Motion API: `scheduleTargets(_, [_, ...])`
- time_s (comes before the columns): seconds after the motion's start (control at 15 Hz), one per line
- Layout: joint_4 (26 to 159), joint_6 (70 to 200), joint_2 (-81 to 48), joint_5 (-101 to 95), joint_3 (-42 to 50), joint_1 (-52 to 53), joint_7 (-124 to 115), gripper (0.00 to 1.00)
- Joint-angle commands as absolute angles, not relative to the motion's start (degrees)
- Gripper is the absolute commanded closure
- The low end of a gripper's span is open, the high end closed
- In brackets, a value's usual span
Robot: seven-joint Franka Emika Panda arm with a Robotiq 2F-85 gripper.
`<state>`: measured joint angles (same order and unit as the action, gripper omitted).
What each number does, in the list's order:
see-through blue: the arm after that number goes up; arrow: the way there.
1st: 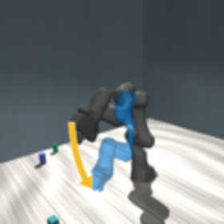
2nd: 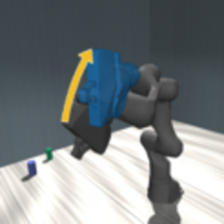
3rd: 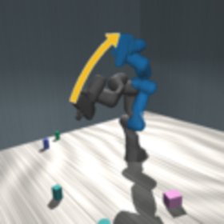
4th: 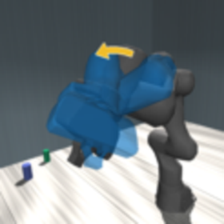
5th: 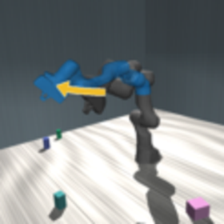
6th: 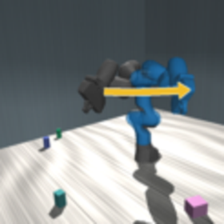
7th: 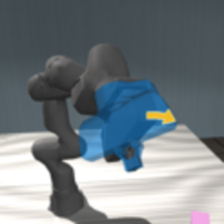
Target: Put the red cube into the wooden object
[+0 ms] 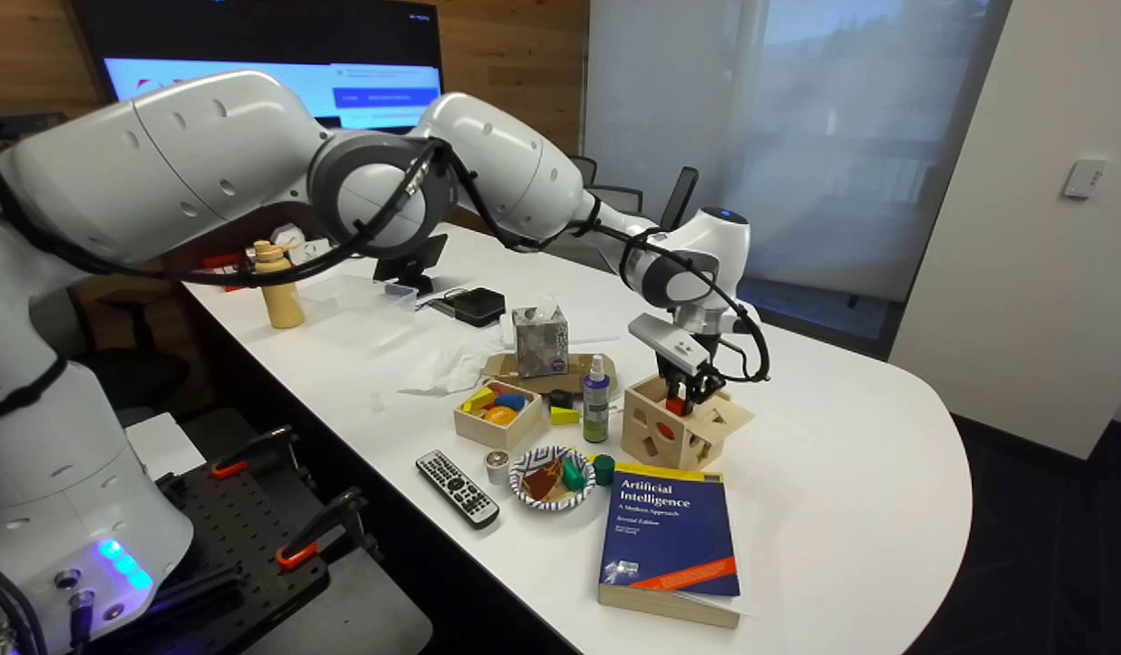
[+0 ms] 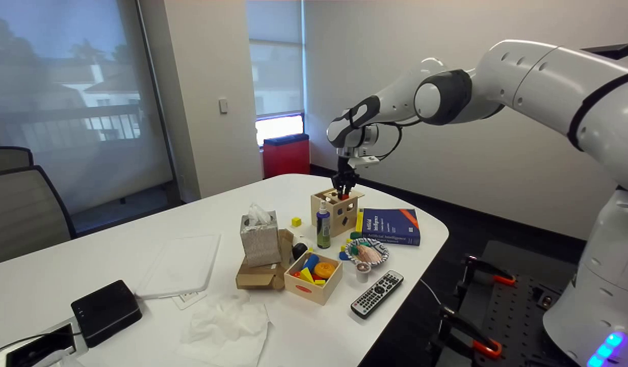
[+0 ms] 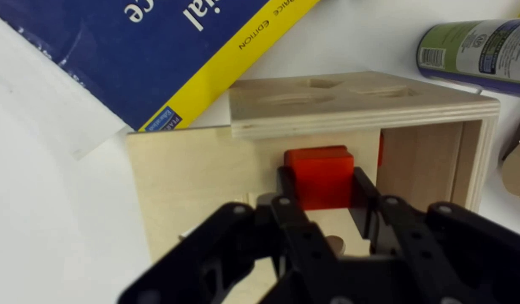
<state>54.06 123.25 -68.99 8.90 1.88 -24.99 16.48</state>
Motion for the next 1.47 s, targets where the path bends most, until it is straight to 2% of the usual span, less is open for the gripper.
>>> scheduleTargets(0.0, [49.8,120.21,-71.01,8.93,1.69,-25.28,16.43,0.9])
scheduleTargets(0.07, [49.33,119.97,-71.25,8.93,1.71,-25.3,16.43,0.75])
scheduleTargets(0.13, [49.24,119.95,-71.21,8.98,1.69,-25.32,16.46,0.4])
scheduleTargets(0.2, [49.1,120.08,-71.28,8.98,1.71,-25.32,16.44,0.39])
scheduleTargets(0.53, [50.01,120.62,-70.42,8.88,1.83,-25.04,16.36,0.02])
scheduleTargets(1.4, [54.74,122.12,-64.13,7.43,4.27,-20.69,12.81,0.0])
